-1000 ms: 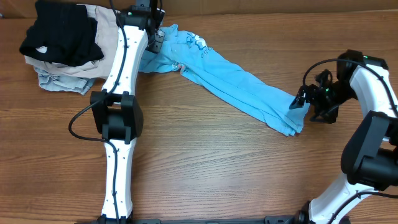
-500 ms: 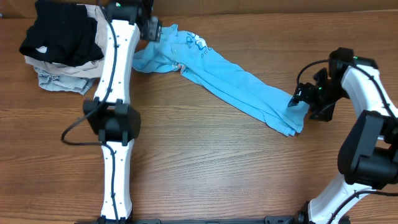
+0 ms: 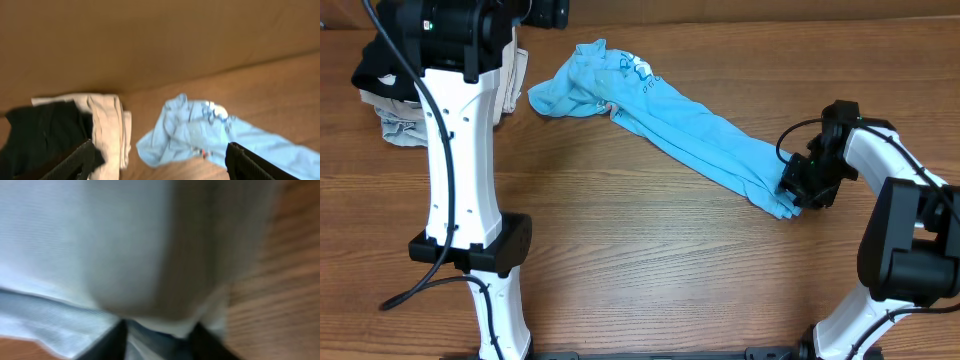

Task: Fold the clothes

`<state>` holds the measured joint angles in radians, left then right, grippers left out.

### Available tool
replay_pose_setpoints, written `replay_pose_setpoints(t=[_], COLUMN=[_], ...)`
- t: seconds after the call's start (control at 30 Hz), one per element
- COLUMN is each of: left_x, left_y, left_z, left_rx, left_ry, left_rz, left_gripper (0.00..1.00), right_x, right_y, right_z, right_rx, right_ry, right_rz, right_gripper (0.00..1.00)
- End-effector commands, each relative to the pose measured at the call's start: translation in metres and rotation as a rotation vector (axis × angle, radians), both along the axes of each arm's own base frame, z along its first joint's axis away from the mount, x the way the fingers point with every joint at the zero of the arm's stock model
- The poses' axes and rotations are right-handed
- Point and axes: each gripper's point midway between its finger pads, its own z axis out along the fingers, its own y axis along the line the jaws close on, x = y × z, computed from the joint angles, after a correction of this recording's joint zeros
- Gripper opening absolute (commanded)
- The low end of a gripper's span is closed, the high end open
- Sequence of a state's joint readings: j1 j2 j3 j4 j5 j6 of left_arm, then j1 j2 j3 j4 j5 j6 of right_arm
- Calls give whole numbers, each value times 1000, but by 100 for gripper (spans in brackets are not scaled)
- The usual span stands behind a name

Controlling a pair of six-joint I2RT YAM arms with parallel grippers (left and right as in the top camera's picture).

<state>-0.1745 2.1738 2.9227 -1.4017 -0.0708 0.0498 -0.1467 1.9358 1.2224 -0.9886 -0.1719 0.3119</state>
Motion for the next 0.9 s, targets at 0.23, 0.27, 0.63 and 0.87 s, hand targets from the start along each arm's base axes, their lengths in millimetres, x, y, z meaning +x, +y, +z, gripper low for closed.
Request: replay_pose_setpoints(t=[0.23,0.27,0.63,0.87], left_x=[-7,-8,0,23], left_y=[0,1,-13,-45], left_z=[-32,-32,-75,-145], left_rx=[-4,-3,5,-27], left_ry=[124,129,246,369], left_rz=[4,4,-78,-250], left_gripper=[87,87,87,86], right_x=[-33,-32,12,41], right_y=[-64,-75,-182,-180], right_z=[-13,-10,64,150], right_rx=[-173,-172,-217,-169], right_ry=[109,98,-123,-244], right_rz=[-126,-136,-231,-244], right_gripper=[4,4,4,77])
